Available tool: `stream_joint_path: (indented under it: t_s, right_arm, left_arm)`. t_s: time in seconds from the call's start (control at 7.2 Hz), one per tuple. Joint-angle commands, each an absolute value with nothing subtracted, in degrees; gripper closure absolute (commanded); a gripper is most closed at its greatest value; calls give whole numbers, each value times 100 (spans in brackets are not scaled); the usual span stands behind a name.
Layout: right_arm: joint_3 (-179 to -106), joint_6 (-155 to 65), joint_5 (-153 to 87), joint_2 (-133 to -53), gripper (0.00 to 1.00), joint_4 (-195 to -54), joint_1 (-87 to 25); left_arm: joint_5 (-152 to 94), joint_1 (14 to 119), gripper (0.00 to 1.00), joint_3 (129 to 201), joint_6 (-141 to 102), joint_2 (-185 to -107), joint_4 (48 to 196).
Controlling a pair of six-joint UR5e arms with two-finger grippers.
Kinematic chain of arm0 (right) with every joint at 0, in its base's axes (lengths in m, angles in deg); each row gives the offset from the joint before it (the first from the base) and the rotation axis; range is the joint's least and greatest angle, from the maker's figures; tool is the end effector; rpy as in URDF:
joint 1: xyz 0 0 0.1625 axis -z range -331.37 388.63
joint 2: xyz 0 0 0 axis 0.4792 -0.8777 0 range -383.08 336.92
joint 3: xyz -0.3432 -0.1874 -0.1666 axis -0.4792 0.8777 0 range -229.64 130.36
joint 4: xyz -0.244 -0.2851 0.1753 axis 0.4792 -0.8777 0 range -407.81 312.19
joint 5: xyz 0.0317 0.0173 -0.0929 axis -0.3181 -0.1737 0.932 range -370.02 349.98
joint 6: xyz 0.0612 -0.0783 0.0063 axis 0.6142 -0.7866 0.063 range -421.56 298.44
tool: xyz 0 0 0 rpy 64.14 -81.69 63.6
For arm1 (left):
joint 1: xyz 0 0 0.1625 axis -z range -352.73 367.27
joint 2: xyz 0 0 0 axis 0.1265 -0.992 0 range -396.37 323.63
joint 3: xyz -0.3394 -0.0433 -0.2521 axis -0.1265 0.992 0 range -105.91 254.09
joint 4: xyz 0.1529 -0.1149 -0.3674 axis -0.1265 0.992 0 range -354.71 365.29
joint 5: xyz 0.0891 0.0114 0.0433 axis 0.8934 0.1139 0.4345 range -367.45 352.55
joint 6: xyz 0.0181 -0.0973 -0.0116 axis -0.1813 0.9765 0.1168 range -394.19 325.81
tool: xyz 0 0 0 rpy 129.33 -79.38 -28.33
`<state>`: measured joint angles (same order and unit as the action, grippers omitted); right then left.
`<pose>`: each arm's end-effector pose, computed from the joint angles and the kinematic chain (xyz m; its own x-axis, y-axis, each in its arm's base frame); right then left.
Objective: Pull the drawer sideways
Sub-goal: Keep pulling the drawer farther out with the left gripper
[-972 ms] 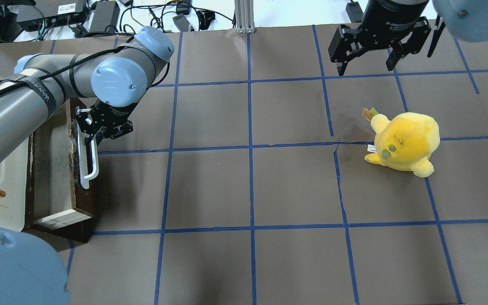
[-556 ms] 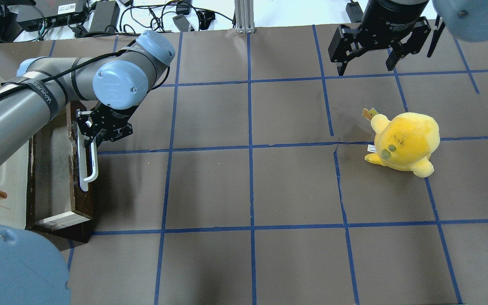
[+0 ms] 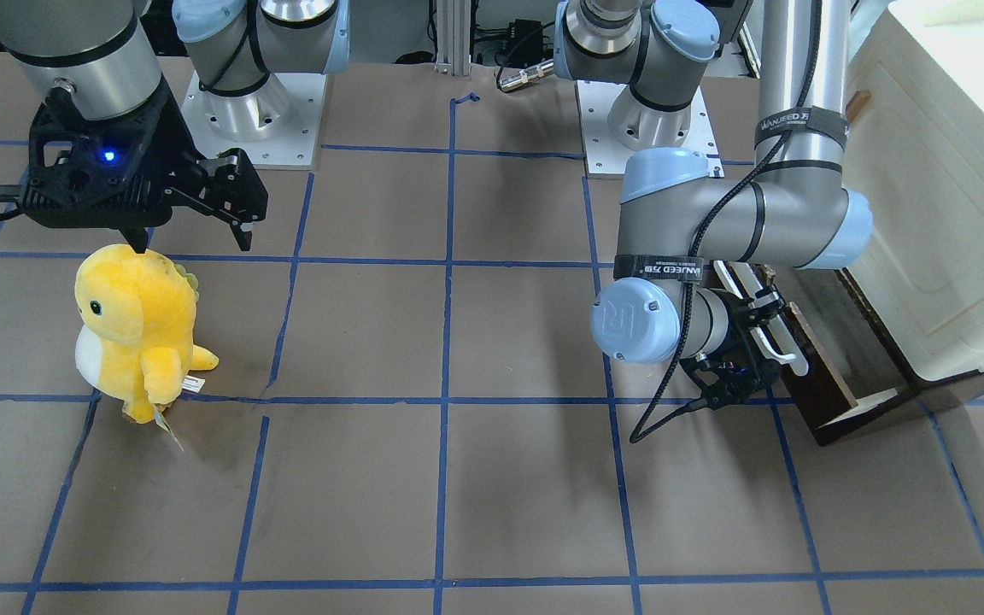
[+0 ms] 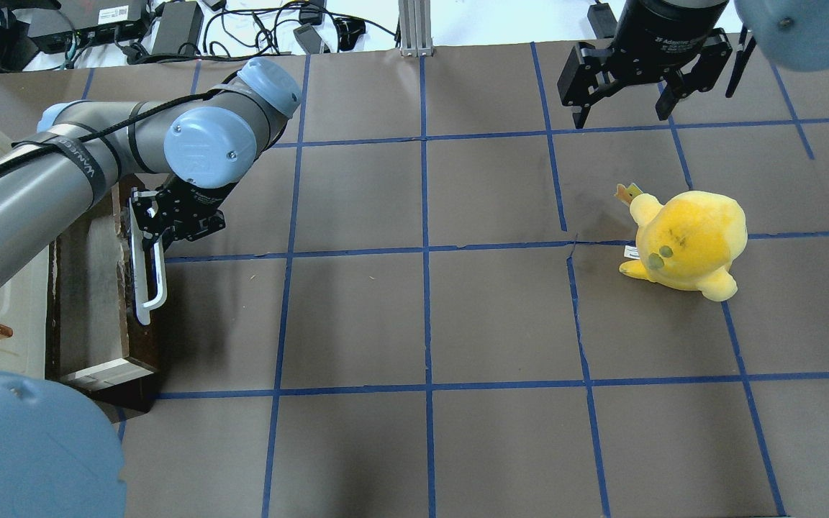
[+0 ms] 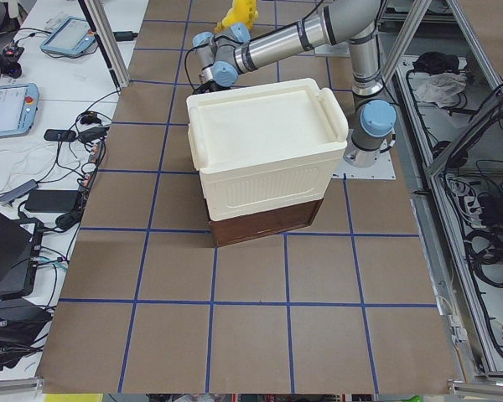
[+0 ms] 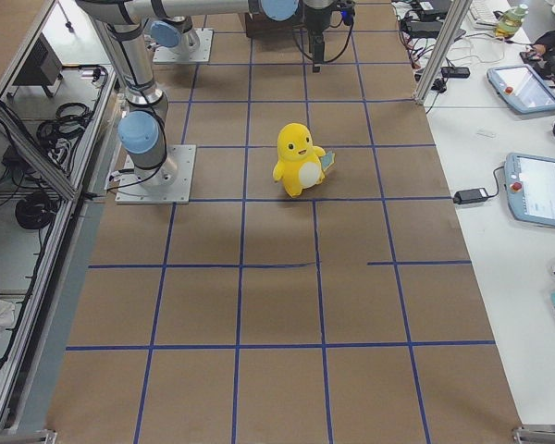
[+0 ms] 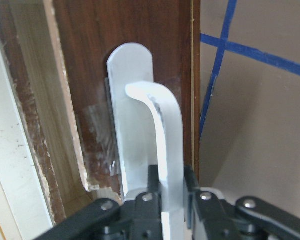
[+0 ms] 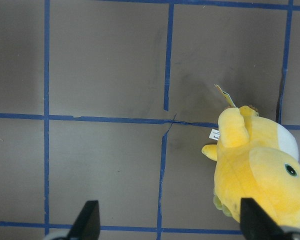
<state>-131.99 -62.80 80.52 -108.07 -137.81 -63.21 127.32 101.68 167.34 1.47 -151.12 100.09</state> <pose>0.1494 -0.5284 0.5091 -0.9985 -0.0534 0.0104 -0.0538 0.9975 -0.0457 -0.1068 -0.5631 0.2509 -0.5889 -0.1353 -0.7968 -0.3431 0.9345 0.0949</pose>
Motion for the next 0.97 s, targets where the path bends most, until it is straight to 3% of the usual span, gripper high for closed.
stream_joint_path:
  t_s: [0.0, 0.83]
  right_arm:
    - [-13199, -6279, 8051, -10807, 0, -13781, -6321]
    - [-13199, -6279, 8060, -10807, 0, -13781, -6321]
  left_arm:
    - [12790, 10227, 100, 16743, 359, -15142, 10038]
    - [12737, 10377, 100, 16691, 492, -15274, 10038]
